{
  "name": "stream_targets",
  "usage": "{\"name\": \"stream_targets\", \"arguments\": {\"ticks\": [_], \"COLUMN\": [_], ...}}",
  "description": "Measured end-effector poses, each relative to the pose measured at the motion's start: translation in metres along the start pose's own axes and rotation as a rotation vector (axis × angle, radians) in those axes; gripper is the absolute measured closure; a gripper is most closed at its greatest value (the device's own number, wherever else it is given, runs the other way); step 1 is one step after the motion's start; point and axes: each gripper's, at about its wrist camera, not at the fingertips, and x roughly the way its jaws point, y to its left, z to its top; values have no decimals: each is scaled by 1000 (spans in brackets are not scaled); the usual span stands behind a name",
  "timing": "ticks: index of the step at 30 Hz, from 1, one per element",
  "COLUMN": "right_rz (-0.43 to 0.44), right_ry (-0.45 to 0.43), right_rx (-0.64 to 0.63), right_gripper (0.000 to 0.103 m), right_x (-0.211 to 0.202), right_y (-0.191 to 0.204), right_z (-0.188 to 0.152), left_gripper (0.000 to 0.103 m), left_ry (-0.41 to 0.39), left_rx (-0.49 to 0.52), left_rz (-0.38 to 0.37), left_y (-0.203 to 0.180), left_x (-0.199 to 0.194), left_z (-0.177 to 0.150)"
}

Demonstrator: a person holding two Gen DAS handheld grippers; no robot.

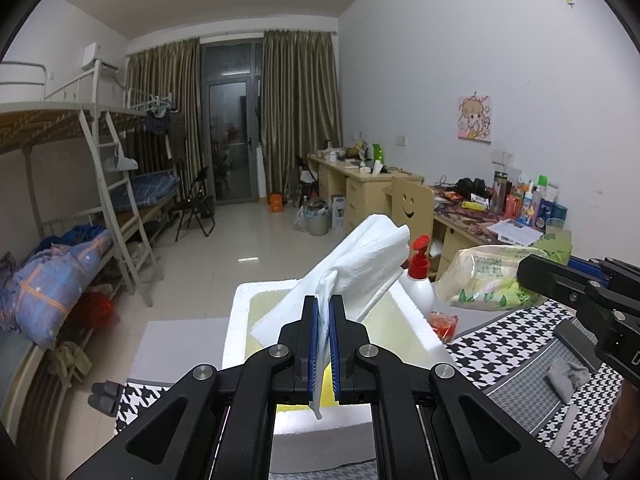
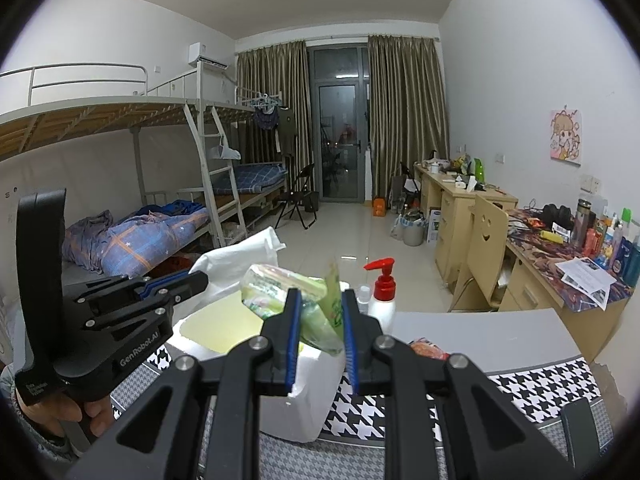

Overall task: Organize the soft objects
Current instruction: 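Open the left gripper over the foam box to drop the tissue, then lower the wrapped packet into the box and open the right gripper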

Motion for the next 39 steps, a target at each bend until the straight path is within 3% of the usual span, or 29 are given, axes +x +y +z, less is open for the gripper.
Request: {"name": "stream_targets", "arguments": {"ticks": [11,14,16,20,22,24,39], "right_rz": [-3,-7,-8,-6,-7,-5,26], "right_ry": [19,26,30,34,35,37,54], "right_rx": [-2,4,6,11,12,10,-9], "right_gripper": [80,80,80,80,80,80,80], "right_x": [11,14,16,18,19,20,36], "right_y": [2,0,0,-1,0,1,13], "right_z": [1,1,1,1,3,3,7], "left_gripper": [93,66,34,24,11,4,1], "left_ry": [77,91,75,45,32,8,-20], "left_rx": [-31,-54,-66,-66,-74,-79,-108], "left_rz": [0,-3,0,22,31,52,88], "left_y": [10,16,20,24,26,30,43], "left_x": [27,29,26,17,12,6,-16], "left_z": [-8,-11,-11,-9,-8,-8,-14]}}
